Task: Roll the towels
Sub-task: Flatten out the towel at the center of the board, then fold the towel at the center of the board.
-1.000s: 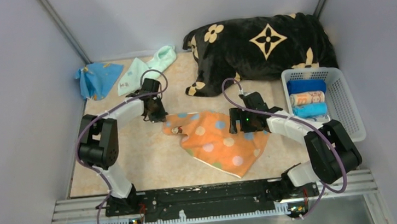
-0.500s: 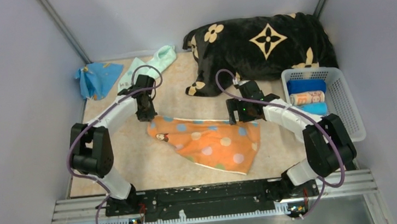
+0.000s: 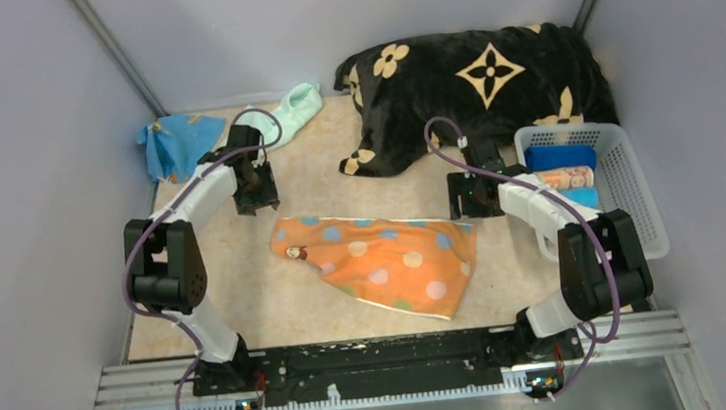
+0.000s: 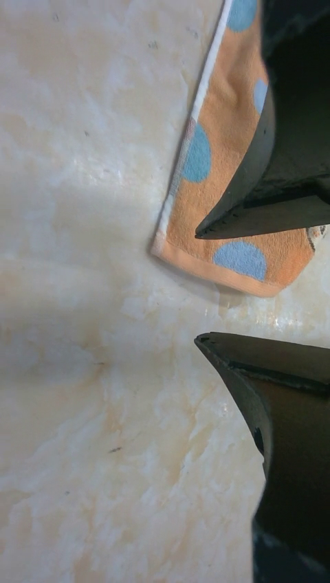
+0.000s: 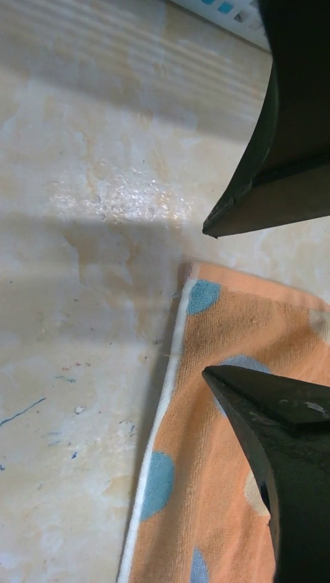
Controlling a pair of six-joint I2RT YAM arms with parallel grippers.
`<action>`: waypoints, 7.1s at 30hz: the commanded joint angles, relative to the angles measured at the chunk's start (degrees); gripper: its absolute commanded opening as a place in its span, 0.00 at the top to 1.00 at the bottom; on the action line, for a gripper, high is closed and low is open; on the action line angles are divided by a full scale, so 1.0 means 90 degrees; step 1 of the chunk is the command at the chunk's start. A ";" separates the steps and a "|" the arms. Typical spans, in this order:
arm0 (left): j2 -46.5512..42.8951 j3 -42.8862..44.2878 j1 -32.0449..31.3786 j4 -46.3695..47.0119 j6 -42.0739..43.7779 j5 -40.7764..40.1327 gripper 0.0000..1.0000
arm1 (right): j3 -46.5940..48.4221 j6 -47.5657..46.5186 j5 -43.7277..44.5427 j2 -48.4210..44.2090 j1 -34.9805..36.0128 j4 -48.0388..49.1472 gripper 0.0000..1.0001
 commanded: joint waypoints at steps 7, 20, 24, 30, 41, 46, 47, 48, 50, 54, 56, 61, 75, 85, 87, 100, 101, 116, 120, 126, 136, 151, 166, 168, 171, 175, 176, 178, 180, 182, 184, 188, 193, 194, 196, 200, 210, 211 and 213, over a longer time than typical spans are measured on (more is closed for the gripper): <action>0.0309 0.0210 0.0077 0.0034 0.0336 0.0414 0.40 | -0.0035 0.0012 0.0118 0.0456 0.0044 0.0179 0.46; 0.0400 0.0155 0.0087 0.0102 0.0420 0.0543 0.39 | -0.0244 0.0112 0.0326 0.1085 0.0044 0.0161 0.67; 0.0514 0.0335 0.0115 0.0024 0.0395 0.0675 0.39 | -0.0235 0.0114 0.0308 0.1239 0.0044 0.0212 0.82; 0.0798 0.0615 0.0133 -0.0042 0.0398 0.0855 0.38 | -0.0225 0.0056 0.0337 0.1232 0.0051 0.0243 1.00; 0.1560 0.0847 0.0135 -0.0260 0.0490 0.1056 0.45 | -0.0255 0.0042 0.0325 0.1104 0.0063 0.0276 1.00; 0.1665 0.0713 0.0127 -0.0245 0.0556 0.1334 0.52 | -0.0250 0.0068 0.0352 0.1088 0.0061 0.0293 1.00; 0.1724 0.0690 0.0126 -0.0262 0.0559 0.1471 0.54 | -0.0230 0.0070 0.0361 0.1086 0.0072 0.0299 1.00; 0.1791 0.0692 0.0126 -0.0301 0.0561 0.1563 0.56 | -0.0205 0.0079 0.0380 0.1098 0.0087 0.0290 1.00; 0.1883 0.0634 0.0118 -0.0318 0.0544 0.1618 0.58 | -0.0170 0.0089 0.0444 0.1078 0.0114 0.0265 1.00; 0.1729 0.0442 0.0090 -0.0321 0.0507 0.1564 0.60 | -0.0186 0.0100 0.0495 0.1037 0.0132 0.0293 1.00; 0.1626 0.0348 0.0029 -0.0321 0.0483 0.1371 0.60 | -0.0177 0.0114 0.0498 0.1045 0.0132 0.0313 1.00; 0.1549 0.0132 -0.0189 -0.0417 0.0421 0.1287 0.60 | -0.0176 0.0125 0.0492 0.1055 0.0132 0.0359 1.00; 0.0832 0.0632 -0.0295 -0.0465 0.0317 0.0194 1.00 | 0.0472 0.0089 0.0992 0.0764 0.0142 0.0207 1.00; -0.1786 0.1282 -0.0294 0.0449 0.0566 -0.0374 1.00 | 0.1910 -0.0752 0.1487 -0.0804 0.0141 -0.0220 1.00; -0.2420 0.1104 -0.0294 0.0640 0.0578 -0.0421 1.00 | 0.1970 -0.0890 0.1507 -0.1210 0.0137 -0.0310 1.00; -0.5957 -0.0348 -0.0299 -0.0091 -0.0053 0.0212 1.00 | 0.1389 -0.1017 -0.0425 -0.4487 0.0142 -0.1266 1.00; -0.6110 -0.0377 -0.0294 -0.0225 -0.0076 0.0246 1.00 | 0.1407 -0.1002 -0.0505 -0.4617 0.0142 -0.1383 1.00; -0.3453 -0.2081 -0.0271 0.1505 -0.1110 0.0239 1.00 | -0.0105 -0.0524 0.0812 -0.1844 -0.0026 0.1170 1.00; -0.1841 -0.1633 -0.0264 0.2421 -0.1202 0.0130 1.00 | -0.0074 -0.0839 0.1263 -0.0648 -0.0115 0.2412 1.00; -0.0008 -0.0583 -0.0172 0.2636 -0.0837 0.0057 1.00 | 0.0237 -0.1325 0.1317 0.0517 -0.0305 0.3282 1.00; -0.0405 -0.0848 -0.0147 0.2793 -0.0876 0.0160 1.00 | 0.0360 -0.1290 0.1396 0.0432 -0.0356 0.2761 1.00; -0.2992 -0.3425 -0.0147 0.2798 -0.2095 0.0296 1.00 | -0.1234 0.0351 0.0802 -0.1579 -0.0356 0.1429 1.00; -0.3225 -0.3217 -0.0146 0.3135 -0.1786 0.0005 1.00 | -0.1877 -0.1854 0.0240 -0.2557 -0.0361 0.3676 0.96; -0.2876 -0.2891 -0.0138 0.3070 -0.1632 -0.0147 1.00 | -0.1713 -0.2374 0.0086 -0.2284 -0.0364 0.3779 0.97; -0.2531 -0.2438 -0.0137 0.3033 -0.1400 -0.0348 1.00 | -0.1427 -0.3005 -0.0161 -0.1881 -0.0364 0.3717 0.98; -0.2372 -0.2119 -0.0125 0.2911 -0.1152 -0.0523 1.00 | -0.1370 -0.3419 -0.0314 -0.1825 -0.0361 0.3588 0.97; -0.2389 -0.2104 -0.0120 0.2930 -0.1078 -0.0564 1.00 | -0.1434 -0.3557 -0.0349 -0.1874 -0.0362 0.3634 0.97; -0.2438 -0.2105 -0.0118 0.3063 -0.0886 -0.0641 1.00 | -0.1533 -0.3828 -0.0456 -0.1992 -0.0359 0.3815 0.97; -0.2440 -0.2049 -0.0118 0.3105 -0.0782 -0.0743 1.00 | -0.1575 -0.4137 -0.0661 -0.2017 -0.0358 0.4040 0.97; -0.2428 -0.2041 -0.0114 0.3129 -0.0720 -0.0798 0.99 | -0.1485 -0.4546 -0.0926 -0.1905 -0.0356 0.3917 0.97; -0.2394 -0.2097 -0.0104 0.3139 -0.0715 -0.0788 0.99 | -0.1435 -0.4790 -0.1130 -0.1757 -0.0357 0.3827 0.97; -0.2389 -0.2236 -0.0108 0.2941 -0.0993 -0.0583 0.99 | -0.1351 -0.5174 -0.1395 -0.1652 -0.0330 0.3492 0.98; -0.2581 -0.2654 -0.0108 0.2704 -0.1274 -0.0771 1.00 | -0.1520 -0.6003 -0.1481 -0.1805 -0.0186 0.3327 0.98; -0.2649 -0.2735 -0.0102 0.2711 -0.1325 -0.0777 1.00 | -0.1471 -0.6197 -0.1382 -0.1813 -0.0146 0.3180 0.98; -0.2802 -0.2889 -0.0098 0.2751 -0.1367 -0.0723 1.00 | -0.1485 -0.6537 -0.1262 -0.1905 -0.0096 0.2993 0.98; -0.3123 -0.3104 -0.0099 0.2754 -0.1431 -0.0610 1.00 | -0.1782 -0.7044 -0.1455 -0.2381 -0.0041 0.2862 0.98; -0.4146 -0.3952 -0.0098 0.2412 -0.2012 -0.0390 0.98 | -0.2348 -0.7827 -0.1861 -0.3440 0.0264 0.1616 0.95; -0.4257 -0.4049 -0.0098 0.2356 -0.2055 -0.0375 0.98 | -0.2346 -0.7877 -0.1832 -0.3509 0.0335 0.1452 0.94; -0.4519 -0.4216 -0.0098 0.2194 -0.2182 -0.0244 0.97 | -0.2280 -0.7976 -0.1843 -0.3634 0.0414 0.1024 0.92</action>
